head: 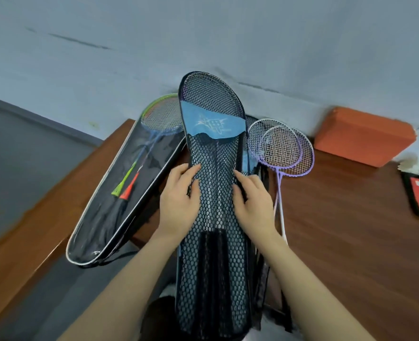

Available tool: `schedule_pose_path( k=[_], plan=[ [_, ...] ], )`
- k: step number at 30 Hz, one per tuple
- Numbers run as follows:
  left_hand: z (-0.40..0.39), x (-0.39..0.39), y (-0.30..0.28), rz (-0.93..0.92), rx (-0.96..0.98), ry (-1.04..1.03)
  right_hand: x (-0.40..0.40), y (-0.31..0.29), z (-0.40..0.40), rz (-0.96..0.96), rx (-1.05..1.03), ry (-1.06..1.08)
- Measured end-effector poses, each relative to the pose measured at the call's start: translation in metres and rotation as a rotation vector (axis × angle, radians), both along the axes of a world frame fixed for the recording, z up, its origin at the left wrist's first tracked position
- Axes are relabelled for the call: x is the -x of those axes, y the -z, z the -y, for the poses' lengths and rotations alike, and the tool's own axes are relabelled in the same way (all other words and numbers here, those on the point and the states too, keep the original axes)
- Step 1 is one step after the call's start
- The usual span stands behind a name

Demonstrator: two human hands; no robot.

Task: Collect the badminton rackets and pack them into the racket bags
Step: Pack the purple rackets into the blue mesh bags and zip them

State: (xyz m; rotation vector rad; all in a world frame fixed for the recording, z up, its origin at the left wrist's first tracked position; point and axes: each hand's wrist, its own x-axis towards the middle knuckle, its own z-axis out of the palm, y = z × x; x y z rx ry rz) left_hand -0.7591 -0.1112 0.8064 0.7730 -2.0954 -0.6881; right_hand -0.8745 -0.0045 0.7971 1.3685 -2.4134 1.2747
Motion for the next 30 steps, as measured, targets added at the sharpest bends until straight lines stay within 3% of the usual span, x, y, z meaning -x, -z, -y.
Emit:
schedule_pose_path(
  k=[20,25,30],
  plan=[
    [0.233,-0.065,0.027,0.066,-0.108,0.22,-0.093,0.026,0.206,-0.008,-0.097,0.254],
    [0.265,-0.077,0.049,0.093,-0.168,0.198,-0.104,0.041,0.237,0.023,-0.193,0.205],
    [0.284,-0.088,0.072,0.152,-0.273,0.095,-0.108,0.062,0.249,0.185,-0.302,0.198]
  ],
)
